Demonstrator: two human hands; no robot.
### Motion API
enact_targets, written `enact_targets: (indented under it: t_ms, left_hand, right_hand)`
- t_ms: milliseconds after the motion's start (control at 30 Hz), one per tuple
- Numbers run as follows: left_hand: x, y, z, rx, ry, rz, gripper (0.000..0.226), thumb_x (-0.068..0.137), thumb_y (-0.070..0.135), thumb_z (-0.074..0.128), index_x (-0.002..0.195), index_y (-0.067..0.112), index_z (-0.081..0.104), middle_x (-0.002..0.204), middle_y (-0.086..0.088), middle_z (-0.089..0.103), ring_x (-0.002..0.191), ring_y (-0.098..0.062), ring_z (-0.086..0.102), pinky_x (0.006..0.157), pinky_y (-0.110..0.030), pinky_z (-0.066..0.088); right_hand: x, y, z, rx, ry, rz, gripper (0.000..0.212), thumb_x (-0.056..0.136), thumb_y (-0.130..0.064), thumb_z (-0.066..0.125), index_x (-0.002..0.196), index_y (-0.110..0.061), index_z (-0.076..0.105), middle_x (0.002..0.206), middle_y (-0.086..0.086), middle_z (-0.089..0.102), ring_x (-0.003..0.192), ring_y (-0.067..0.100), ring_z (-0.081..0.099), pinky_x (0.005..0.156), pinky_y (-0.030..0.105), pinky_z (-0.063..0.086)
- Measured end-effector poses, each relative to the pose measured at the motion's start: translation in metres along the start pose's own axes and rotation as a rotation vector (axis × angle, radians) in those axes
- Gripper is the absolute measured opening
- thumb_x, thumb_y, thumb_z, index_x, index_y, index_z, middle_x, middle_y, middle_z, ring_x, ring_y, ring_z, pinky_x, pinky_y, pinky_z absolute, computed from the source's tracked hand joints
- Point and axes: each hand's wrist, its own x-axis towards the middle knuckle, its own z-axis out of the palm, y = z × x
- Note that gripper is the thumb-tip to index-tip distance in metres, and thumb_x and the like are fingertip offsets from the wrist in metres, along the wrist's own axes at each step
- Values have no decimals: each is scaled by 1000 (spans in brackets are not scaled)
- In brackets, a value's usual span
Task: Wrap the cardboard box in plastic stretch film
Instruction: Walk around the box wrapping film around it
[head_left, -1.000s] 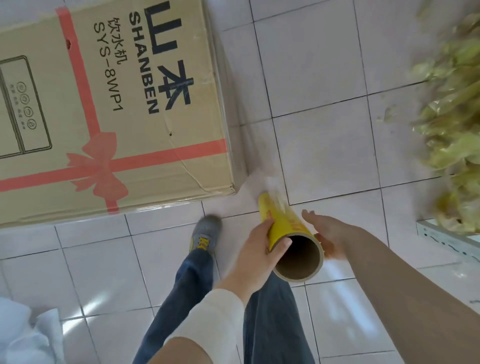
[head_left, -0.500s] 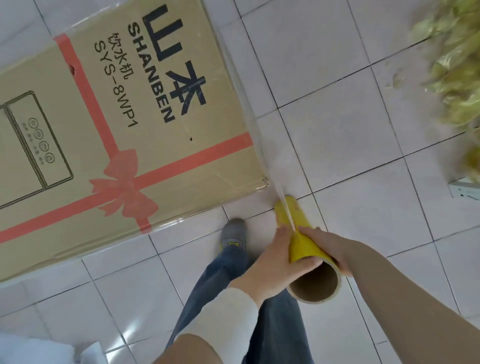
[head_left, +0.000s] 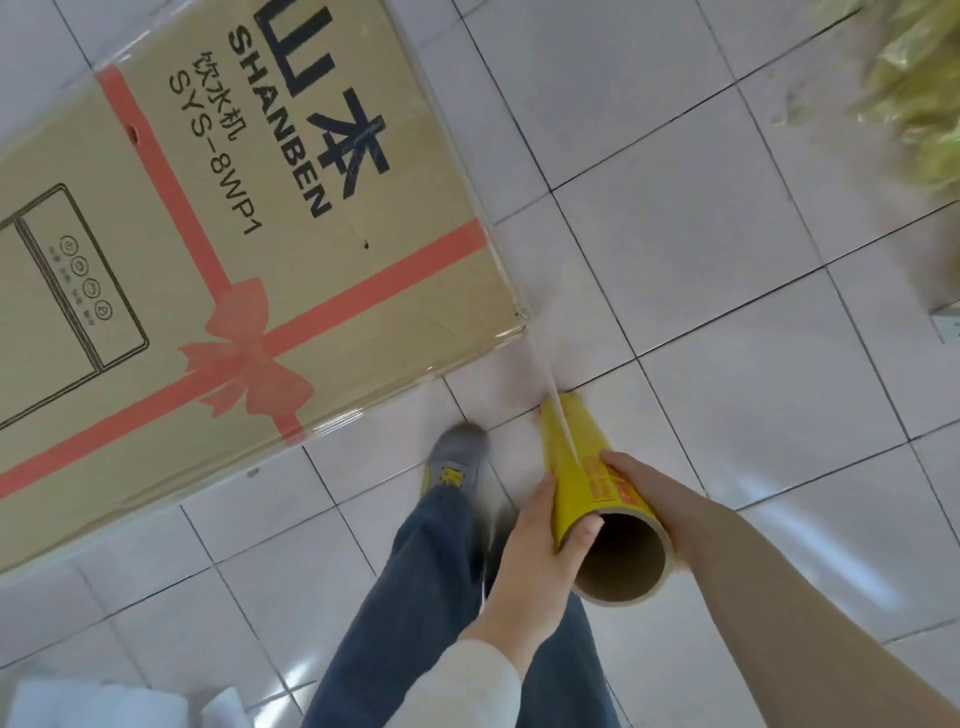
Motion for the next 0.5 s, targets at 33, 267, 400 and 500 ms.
enact_targets:
  t_ms: [33,267,400,500]
  left_hand:
    - [-7,-5,1,3,-7,-25,40,83,62,44,117,59,23,124,19,46,117,-3,44,94,-12,34]
    - [-17,-20,-30,99,-221,-77,63,71,73,48,122,61,13,130,38,28,123,5,33,95,-3,31]
    - [10,4,-71,403,-496,48,62,81,54,59,130,55,21,137,22,39,126,0,39,107,-25,35]
    - [16,0,-87,537,-550,79,60,83,52,57,134,32,33,131,6,53,120,-12,51,103,-37,43]
  right_hand:
    - [3,2,5,-40,37,20,57,84,-56,57,116,-8,59,76,14,70,62,25,66,63,30,54]
    - [16,21,47,-160,208,-26,84,87,-55,52,151,-22,9,136,12,47,115,33,54,104,43,43]
    - [18,28,62,10,148,-23,91,64,-66,64,141,-28,35,124,13,58,106,33,62,98,45,48]
    - [11,35,74,146,15,-44,61,84,-61,54,131,-24,42,111,16,64,97,33,65,91,44,53]
